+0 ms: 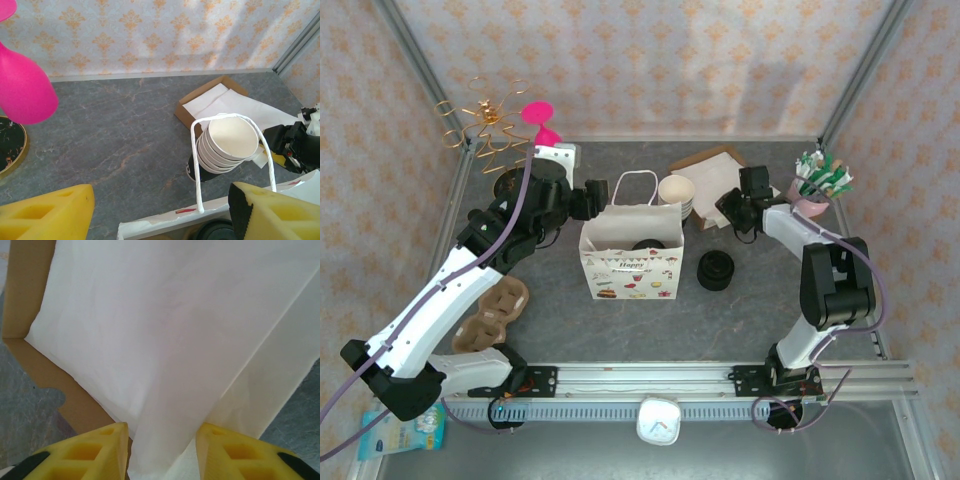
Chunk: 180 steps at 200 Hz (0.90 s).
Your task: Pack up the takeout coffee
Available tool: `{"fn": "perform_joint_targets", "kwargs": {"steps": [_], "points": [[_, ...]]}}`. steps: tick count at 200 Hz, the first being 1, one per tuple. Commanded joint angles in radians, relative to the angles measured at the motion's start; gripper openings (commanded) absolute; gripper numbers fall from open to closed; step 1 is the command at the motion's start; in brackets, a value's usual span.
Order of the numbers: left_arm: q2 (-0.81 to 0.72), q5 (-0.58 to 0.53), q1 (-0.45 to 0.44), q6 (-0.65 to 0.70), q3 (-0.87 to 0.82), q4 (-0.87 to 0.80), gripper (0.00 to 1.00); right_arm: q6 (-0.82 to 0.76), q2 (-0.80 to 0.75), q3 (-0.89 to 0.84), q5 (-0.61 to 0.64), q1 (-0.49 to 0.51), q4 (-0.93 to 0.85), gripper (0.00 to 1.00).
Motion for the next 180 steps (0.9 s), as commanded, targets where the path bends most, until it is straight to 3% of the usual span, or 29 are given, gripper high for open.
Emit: {"fn": "perform_joint_targets", "kwargs": {"steps": [1,149,180], "points": [[0.001,-0.028,0.009,0.011,0.01,0.011,0.73,-0.01,-0.018,0.03,0.02,-0.007,-0.01,0.39],[0.01,-0.03,0.01,0.001,0.009,0.011,0.74,-0.028,0.065,0.078,0.01,-0.008,-0.01,0.25],[0.01,-0.028,0.012,0.0,0.013,0.01,0.74,-0.033,0.082,0.094,0.007,-0.01,-0.02,0.18]]}}
